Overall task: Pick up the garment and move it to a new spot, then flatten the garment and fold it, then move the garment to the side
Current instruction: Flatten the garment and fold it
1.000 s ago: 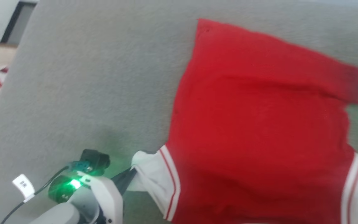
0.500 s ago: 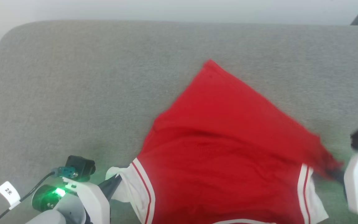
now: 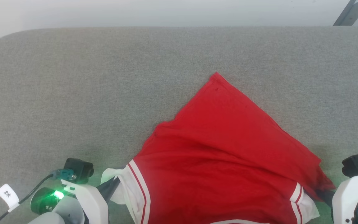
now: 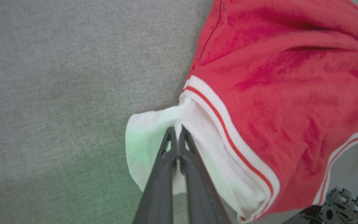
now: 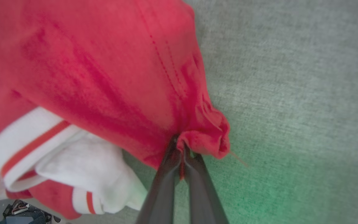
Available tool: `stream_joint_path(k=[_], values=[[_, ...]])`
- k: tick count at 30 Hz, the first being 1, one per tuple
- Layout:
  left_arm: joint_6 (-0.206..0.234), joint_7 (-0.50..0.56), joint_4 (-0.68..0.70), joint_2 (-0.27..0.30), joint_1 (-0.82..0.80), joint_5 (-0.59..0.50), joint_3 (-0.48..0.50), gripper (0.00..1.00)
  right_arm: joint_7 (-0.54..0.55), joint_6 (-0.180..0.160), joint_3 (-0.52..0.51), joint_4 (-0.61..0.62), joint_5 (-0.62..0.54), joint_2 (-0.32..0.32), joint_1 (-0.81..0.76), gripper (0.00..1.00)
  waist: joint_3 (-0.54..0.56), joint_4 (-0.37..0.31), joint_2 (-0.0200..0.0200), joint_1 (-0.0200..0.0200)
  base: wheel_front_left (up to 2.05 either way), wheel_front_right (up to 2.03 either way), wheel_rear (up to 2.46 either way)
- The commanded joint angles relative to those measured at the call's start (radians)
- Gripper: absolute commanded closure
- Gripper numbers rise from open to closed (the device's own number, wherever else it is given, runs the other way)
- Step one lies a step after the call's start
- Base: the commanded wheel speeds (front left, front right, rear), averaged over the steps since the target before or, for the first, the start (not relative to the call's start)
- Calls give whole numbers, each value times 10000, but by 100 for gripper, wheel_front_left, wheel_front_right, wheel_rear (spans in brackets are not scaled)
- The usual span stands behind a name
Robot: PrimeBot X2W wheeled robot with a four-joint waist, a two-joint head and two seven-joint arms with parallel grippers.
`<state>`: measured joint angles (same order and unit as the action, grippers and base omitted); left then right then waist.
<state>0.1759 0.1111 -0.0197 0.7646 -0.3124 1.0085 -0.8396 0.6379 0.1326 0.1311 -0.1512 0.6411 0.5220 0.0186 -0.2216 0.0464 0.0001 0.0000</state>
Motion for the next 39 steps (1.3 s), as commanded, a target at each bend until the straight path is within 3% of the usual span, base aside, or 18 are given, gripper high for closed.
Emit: stream_joint_path(k=[1, 10, 15, 21, 28, 33, 39], values=[[-25, -86, -34, -37, -73, 70, 5, 100, 75, -37, 198, -311, -122, -123, -25, 0, 9, -3, -1, 0, 0, 0, 0], [-66, -145, -100, -132, -70, 68, -45, 100, 664, -28, -320, 1642, 65, 650, 243, 0, 125, 95, -1, 0, 0, 0, 0], [-110, -91, -86, -250, -180, -18, -132, 100, 1128, -28, -887, 3122, -242, 728, 535, 0, 164, 350, -1, 0, 0, 0, 0], [-163, -28, -109, -421, -318, -110, -237, 100, 1024, -27, -490, 3813, -589, 611, 1732, 0, 99, 712, -1, 0, 0, 0, 0], [-406, 17, -317, -878, -718, -278, -453, 100, 313, -27, 1408, 1912, -758, 260, 4567, 0, -175, 1460, -1, 0, 0, 0, 0], [-728, 73, -614, -1337, -1149, -464, -667, 100, -192, -27, 2682, -538, -695, 100, 6474, 0, -463, 2146, -1, 0, 0, 0, 0], [-1092, 61, -996, -1935, -1680, -626, -899, 100, 67, -27, 4041, -3290, -425, 107, 8095, 0, -847, 2883, -1, 0, 0, 0, 0]])
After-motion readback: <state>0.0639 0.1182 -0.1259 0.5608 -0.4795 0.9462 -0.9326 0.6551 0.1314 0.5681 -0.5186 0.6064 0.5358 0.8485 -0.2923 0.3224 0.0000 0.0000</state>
